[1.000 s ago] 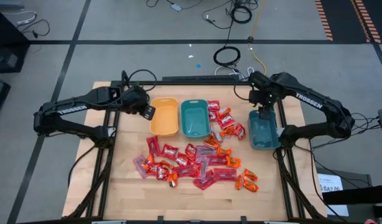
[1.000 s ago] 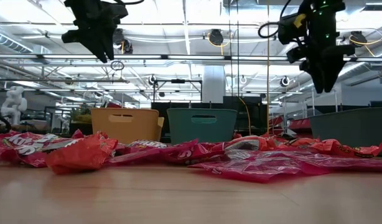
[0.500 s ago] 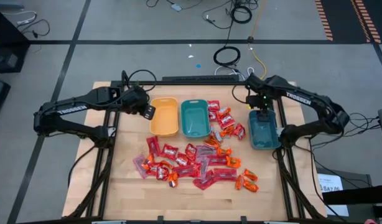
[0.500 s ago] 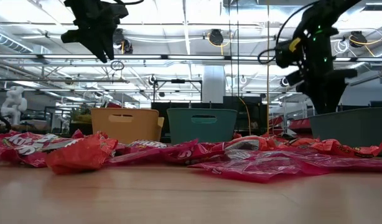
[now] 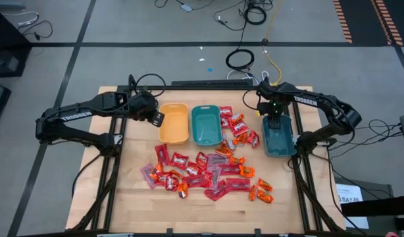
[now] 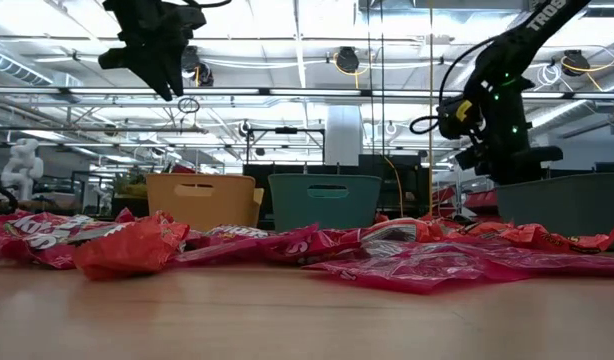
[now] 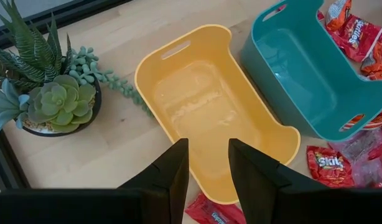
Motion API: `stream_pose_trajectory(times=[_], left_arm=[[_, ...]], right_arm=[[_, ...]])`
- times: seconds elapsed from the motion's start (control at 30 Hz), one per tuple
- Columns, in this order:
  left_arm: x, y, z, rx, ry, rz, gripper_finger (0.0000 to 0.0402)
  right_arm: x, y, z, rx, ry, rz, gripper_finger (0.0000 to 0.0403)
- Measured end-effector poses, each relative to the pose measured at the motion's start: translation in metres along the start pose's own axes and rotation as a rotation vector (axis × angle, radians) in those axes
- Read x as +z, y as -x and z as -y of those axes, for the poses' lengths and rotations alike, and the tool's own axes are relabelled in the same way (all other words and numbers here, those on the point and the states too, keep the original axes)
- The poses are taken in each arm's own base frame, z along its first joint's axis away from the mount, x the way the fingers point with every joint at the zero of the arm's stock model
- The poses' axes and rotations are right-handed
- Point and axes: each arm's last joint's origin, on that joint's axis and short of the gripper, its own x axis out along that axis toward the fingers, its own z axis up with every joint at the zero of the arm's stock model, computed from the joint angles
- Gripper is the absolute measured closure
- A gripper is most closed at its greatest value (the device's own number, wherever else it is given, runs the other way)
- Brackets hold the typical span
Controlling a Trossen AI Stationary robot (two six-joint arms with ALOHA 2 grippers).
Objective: Sort candy
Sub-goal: Move the blue bin to the upper middle
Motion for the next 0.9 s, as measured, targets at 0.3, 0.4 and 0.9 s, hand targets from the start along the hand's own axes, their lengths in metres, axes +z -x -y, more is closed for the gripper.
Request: stream_pose_trajectory(times=[0.3, 0.4, 0.9], left_arm=[[0.000, 0.000, 0.000, 0.000, -0.017, 0.000, 0.0278], [0.000, 0.000, 0.000, 0.000, -0.017, 0.000, 0.0278], [0.000, 0.000, 0.000, -0.004, -0.010, -0.003, 0.0278]], right_arm=[[-0.009, 0.046, 0.008, -0.151, 0.030, -0.167, 0.0400], [-0.001, 0.083, 0.023, -0.271, -0.008, -0.076, 0.0401], [0.103, 0.163, 0.092, -0.610, -0.008, 0.198, 0.0402]])
